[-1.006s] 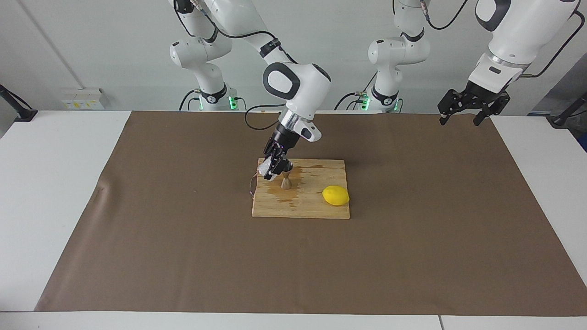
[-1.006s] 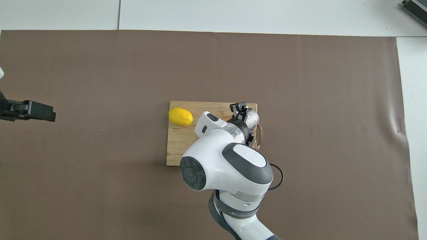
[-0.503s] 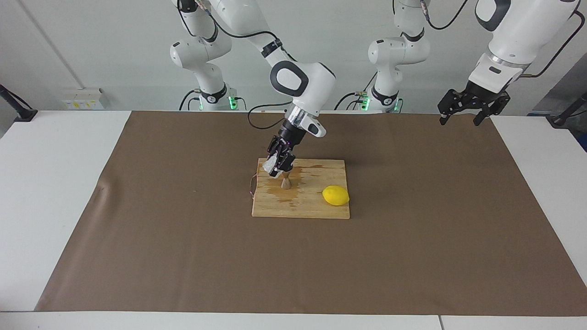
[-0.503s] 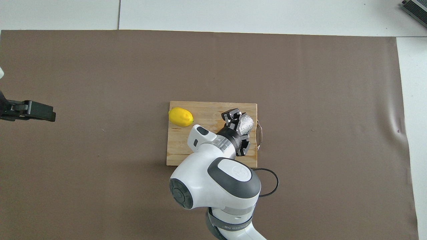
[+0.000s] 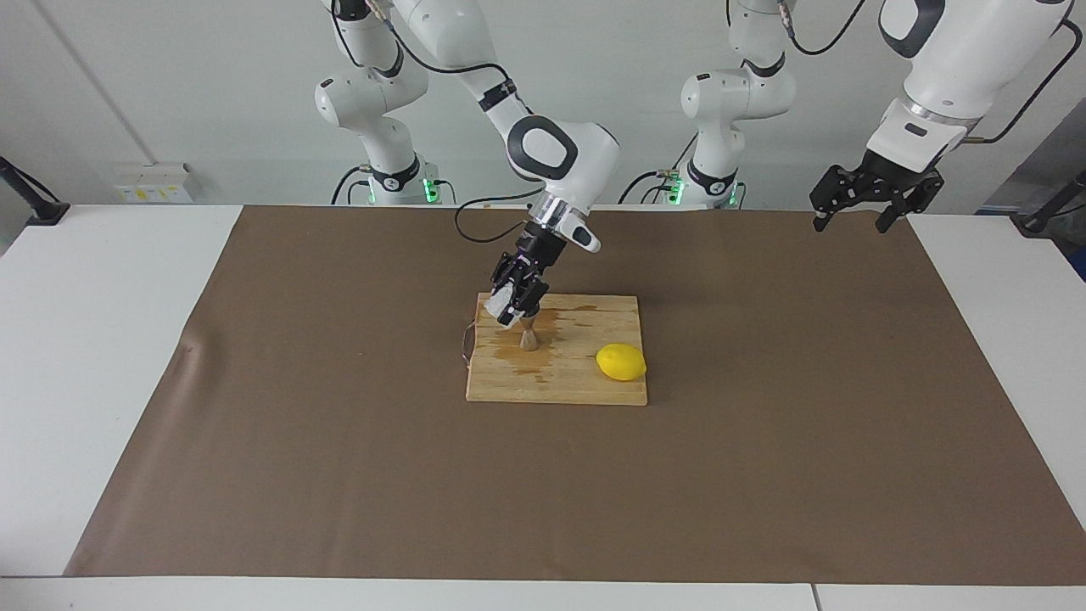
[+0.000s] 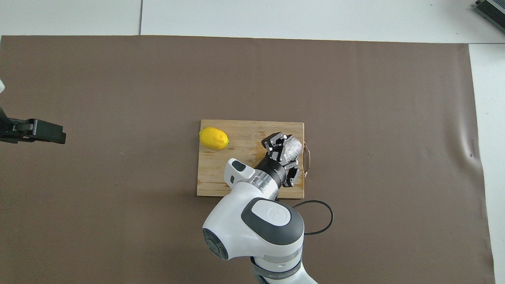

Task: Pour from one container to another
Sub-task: 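Tilt the white cup over the metal cup with the right gripper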

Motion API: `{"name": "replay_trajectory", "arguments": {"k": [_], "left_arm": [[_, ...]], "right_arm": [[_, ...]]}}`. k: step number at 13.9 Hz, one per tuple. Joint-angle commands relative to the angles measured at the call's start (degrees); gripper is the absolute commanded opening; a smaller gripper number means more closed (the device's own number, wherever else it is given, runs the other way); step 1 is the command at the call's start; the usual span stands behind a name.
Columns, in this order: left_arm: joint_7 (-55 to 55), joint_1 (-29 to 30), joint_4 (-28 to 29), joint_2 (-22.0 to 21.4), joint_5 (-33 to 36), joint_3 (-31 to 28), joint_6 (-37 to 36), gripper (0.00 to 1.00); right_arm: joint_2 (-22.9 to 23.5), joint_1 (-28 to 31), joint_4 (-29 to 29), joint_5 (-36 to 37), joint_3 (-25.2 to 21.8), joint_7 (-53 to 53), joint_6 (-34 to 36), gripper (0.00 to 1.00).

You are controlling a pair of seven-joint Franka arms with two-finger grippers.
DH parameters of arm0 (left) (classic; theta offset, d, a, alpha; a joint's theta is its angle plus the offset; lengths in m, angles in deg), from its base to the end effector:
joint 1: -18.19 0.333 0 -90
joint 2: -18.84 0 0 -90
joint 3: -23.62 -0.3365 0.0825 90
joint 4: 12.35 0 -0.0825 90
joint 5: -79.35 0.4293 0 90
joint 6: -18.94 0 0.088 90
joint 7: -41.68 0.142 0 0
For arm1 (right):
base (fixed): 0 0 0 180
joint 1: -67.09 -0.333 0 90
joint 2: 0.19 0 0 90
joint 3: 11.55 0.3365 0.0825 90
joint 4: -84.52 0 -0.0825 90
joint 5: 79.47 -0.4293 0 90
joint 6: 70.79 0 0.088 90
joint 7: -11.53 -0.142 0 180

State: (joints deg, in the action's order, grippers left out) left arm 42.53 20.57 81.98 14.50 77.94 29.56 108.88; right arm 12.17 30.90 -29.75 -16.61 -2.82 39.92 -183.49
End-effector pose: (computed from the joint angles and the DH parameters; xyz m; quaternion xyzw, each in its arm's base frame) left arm 0.5726 -0.0412 0.6151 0.9992 -0.0383 -0.0008 0.0084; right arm 0.5078 0.3812 0.3362 0.5319 0.7170 -0.0348 0.4491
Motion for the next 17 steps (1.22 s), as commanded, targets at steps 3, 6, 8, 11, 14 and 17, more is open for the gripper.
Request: {"name": "replay_trajectory", "arguments": {"k": [3,6,8,11,14,17], "left_arm": [[-0.59,0.34,1.56,-1.55,-0.52,0.03,0.06,1.00],[-0.59,0.26,1.56,-1.46,-0.52,0.03,0.06,1.00],[-0.59,0.34,1.65,-1.46,-0.52,0.03,0.06,1.00],[-0.59,0.34,1.56,-1.46,-0.52,0.03,0.06,1.00],[-0.59,0.34,1.56,-1.46,-0.52,0.03,0.06,1.00],[-0.59,0.26,1.56,-1.55,-0.52,0.03,0.06,1.00]], "right_arm": [[-1.98,-2.13,-2.62,2.53,0.06,-2.11,1.96,0.18],[-2.07,-2.13,-3.06,2.96,0.06,-2.38,2.05,0.18],[-2.07,-2.13,-3.06,3.76,0.06,-2.81,1.87,0.18],[-2.07,-1.95,-3.68,4.63,0.06,-3.87,1.26,0.18],[-1.90,-1.69,-3.68,5.86,0.06,-5.10,1.08,0.18],[-1.72,-1.69,-4.64,7.62,0.06,-7.64,0.99,0.18]]}}
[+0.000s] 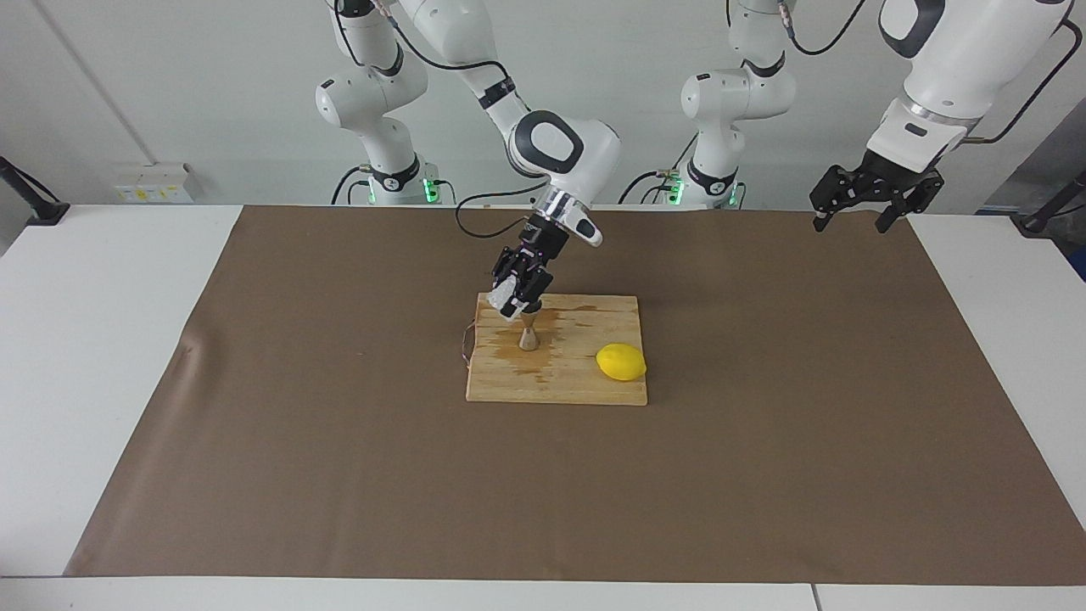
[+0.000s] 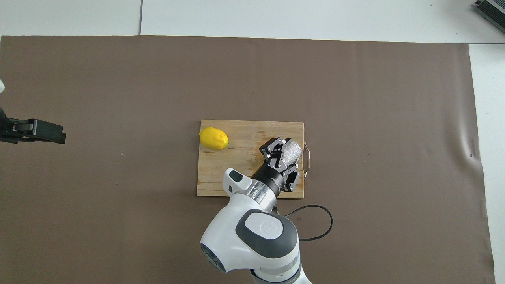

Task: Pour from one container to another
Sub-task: 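Hold the white cup tilted above the metal cup to pour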

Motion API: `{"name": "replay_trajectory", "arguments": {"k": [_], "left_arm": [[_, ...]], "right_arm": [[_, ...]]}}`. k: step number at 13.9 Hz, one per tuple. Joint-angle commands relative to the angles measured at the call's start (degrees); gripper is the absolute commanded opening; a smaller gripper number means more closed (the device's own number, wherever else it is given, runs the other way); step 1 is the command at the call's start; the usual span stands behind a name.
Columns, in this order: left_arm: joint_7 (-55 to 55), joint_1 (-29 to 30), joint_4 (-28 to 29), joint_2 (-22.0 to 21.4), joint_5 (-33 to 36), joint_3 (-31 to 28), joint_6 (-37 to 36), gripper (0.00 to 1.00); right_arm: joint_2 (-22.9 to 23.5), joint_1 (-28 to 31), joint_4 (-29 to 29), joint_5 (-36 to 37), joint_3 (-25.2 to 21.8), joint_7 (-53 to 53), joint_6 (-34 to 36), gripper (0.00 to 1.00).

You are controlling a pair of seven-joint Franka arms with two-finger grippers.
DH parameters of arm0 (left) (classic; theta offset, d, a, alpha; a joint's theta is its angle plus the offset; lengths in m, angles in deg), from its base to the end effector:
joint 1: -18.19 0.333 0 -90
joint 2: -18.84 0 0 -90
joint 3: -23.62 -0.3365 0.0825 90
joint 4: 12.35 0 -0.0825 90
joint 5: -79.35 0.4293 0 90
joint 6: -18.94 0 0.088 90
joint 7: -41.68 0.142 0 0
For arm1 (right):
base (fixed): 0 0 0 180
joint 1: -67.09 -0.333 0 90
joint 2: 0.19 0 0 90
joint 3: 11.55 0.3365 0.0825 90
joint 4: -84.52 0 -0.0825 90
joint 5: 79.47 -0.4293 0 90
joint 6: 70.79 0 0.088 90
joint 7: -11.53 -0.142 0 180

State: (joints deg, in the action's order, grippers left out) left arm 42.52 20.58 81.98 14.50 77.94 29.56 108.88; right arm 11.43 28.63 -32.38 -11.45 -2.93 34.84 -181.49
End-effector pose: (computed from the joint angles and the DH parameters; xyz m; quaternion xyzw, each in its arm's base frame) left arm 0.5726 -0.0411 0.6151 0.9992 -0.0382 -0.0008 0.0084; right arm 0.4896 0.3853 0.3294 0.5163 0.7024 -0.0237 0.4894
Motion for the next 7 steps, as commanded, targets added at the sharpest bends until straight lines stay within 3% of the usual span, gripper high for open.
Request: {"name": "replay_trajectory", "arguments": {"k": [1,7], "left_arm": [[-0.58,0.34,1.56,-1.46,-0.52,0.03,0.06,1.00],[-0.58,0.34,1.56,-1.46,-0.52,0.03,0.06,1.00]], "right_arm": [[-0.99,0.58,-2.10,2.56,0.17,-2.65,-1.01,0.18],[-1.16,0.49,-2.02,4.49,0.17,-2.65,-0.74,0.18]]}}
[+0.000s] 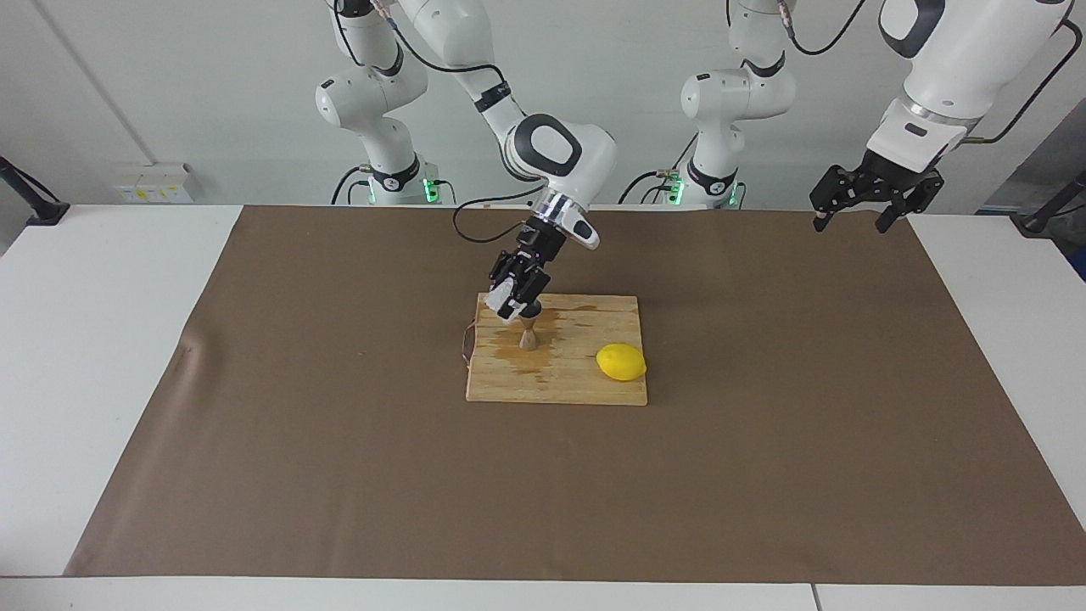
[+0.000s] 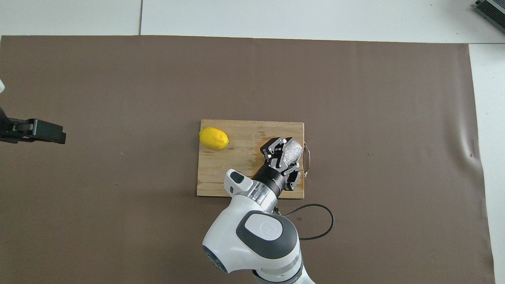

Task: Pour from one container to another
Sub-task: 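Hold the white cup tilted above the metal cup to pour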

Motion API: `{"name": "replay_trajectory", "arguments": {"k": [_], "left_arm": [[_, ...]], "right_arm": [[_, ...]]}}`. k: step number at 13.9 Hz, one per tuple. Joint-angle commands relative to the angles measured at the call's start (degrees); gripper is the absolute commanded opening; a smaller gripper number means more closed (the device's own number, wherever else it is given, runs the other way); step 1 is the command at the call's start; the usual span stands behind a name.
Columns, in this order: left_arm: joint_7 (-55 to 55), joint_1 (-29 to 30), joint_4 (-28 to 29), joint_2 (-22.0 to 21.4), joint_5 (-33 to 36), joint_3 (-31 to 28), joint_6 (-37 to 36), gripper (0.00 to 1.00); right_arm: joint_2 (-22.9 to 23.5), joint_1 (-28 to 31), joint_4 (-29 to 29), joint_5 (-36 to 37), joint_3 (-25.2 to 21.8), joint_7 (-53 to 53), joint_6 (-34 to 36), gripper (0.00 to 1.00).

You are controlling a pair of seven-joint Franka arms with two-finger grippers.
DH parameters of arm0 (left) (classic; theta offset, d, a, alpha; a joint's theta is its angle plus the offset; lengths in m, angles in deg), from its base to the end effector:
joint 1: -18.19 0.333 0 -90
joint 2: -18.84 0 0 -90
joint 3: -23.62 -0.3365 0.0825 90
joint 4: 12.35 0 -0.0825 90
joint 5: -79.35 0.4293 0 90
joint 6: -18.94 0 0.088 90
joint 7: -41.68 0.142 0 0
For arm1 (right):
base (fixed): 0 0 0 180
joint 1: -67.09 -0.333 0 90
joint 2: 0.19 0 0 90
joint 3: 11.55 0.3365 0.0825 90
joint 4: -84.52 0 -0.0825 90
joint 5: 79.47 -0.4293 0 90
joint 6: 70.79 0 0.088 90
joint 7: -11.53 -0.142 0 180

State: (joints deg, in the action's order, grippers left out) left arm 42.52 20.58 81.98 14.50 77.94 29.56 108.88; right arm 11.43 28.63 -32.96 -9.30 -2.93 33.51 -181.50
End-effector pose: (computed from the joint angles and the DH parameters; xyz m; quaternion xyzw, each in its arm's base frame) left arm 0.5726 -0.0411 0.6151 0.9992 -0.0382 -0.0008 0.0084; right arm 0.4899 0.3837 0.3274 0.5096 0.6986 -0.0176 0.5020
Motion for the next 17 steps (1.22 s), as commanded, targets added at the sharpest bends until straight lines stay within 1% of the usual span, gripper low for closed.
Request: {"name": "replay_trajectory", "arguments": {"k": [1,14,17], "left_arm": [[-0.58,0.34,1.56,-1.46,-0.52,0.03,0.06,1.00],[-0.58,0.34,1.56,-1.46,-0.52,0.03,0.06,1.00],[-0.58,0.34,1.56,-1.46,-0.52,0.03,0.06,1.00]], "right_arm": [[-1.16,0.49,-1.43,2.86,0.17,-1.33,-0.65,0.18],[-1.78,-0.03,-0.99,3.22,0.44,-0.27,0.05,0.18],[-1.87,-0.04,-0.99,4.44,0.53,0.95,-0.12,0.18]]}}
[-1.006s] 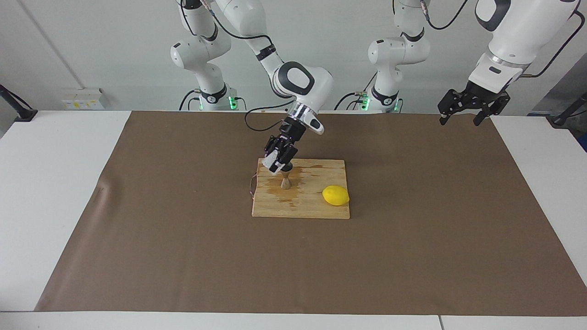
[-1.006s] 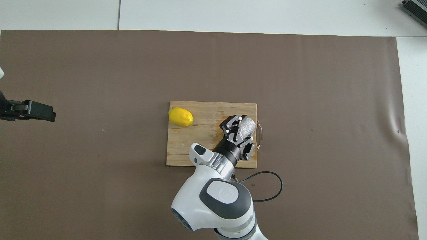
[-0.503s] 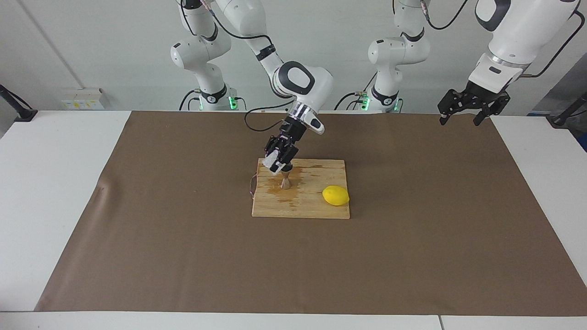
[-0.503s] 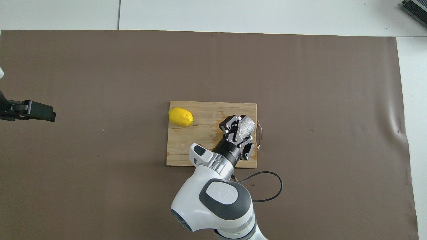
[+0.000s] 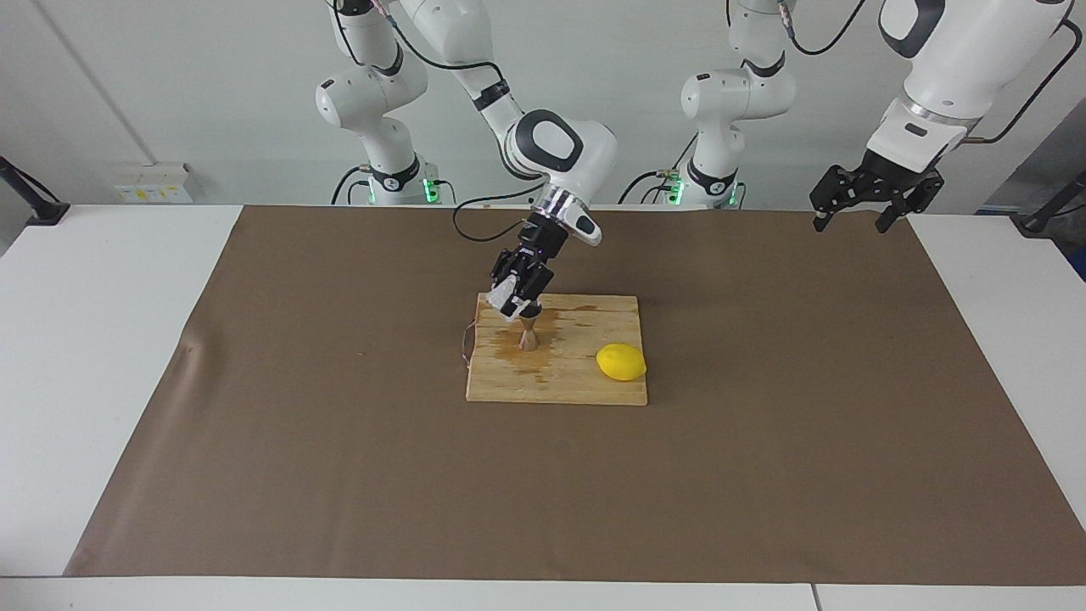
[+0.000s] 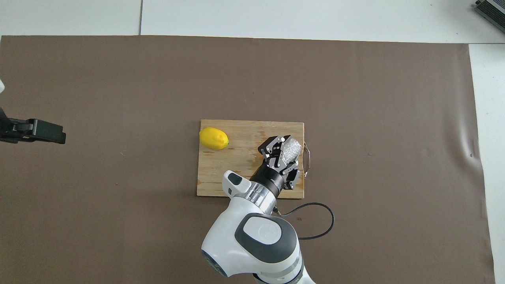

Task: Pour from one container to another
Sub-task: 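Hold the white cup tilted above the metal cup to pour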

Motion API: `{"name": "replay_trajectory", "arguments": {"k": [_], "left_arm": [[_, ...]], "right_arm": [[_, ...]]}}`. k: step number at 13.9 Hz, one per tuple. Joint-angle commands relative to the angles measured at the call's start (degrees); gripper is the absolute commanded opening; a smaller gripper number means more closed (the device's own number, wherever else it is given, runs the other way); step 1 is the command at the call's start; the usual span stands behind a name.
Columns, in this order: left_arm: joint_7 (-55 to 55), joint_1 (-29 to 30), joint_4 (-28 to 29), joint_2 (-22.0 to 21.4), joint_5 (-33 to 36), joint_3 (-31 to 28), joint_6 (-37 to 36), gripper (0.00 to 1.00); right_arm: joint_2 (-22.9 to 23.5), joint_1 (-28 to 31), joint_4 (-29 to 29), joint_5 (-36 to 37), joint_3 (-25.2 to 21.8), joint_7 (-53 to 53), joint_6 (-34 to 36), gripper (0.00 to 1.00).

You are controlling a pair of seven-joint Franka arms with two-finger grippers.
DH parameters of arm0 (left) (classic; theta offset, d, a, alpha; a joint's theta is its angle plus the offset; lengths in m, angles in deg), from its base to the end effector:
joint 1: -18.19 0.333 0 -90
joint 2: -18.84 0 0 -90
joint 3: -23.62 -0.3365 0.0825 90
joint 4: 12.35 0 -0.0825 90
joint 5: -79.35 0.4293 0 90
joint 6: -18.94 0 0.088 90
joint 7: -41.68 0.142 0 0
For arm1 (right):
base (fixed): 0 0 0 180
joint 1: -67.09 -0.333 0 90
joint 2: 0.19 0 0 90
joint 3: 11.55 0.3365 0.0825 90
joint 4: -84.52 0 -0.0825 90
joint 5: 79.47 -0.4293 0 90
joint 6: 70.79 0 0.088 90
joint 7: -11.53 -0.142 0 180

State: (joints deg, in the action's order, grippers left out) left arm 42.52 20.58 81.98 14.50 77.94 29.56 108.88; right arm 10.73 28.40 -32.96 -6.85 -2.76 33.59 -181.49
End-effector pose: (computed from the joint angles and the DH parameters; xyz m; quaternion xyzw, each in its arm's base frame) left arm 0.5726 -0.0411 0.6151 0.9992 -0.0382 -0.0008 0.0084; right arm 0.4900 0.3880 0.3382 0.4940 0.6986 -0.0058 0.5177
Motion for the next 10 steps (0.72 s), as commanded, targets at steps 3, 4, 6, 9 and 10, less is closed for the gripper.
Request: {"name": "replay_trajectory", "arguments": {"k": [3,4,6,9,10], "left_arm": [[-0.58,0.25,1.56,-1.46,-0.52,0.03,0.06,1.00],[-0.58,0.34,1.56,-1.55,-0.52,0.03,0.06,1.00],[-0.58,0.34,1.56,-1.46,-0.52,0.03,0.06,1.00],[-0.58,0.34,1.56,-1.46,-0.52,0.03,0.06,1.00],[-0.58,0.25,1.56,-1.46,-0.52,0.03,0.06,1.00]], "right_arm": [[-1.08,0.11,-1.17,3.57,0.53,1.58,-0.12,0.18],[-1.08,-0.24,-1.26,3.85,0.71,1.67,-0.12,0.18],[-0.81,-0.59,-1.26,4.90,0.62,2.46,-0.12,0.18],[-0.55,-0.68,-1.44,6.40,0.71,2.46,-0.04,0.18],[-0.64,-0.68,-1.61,6.57,0.62,2.46,-0.04,0.18]]}}
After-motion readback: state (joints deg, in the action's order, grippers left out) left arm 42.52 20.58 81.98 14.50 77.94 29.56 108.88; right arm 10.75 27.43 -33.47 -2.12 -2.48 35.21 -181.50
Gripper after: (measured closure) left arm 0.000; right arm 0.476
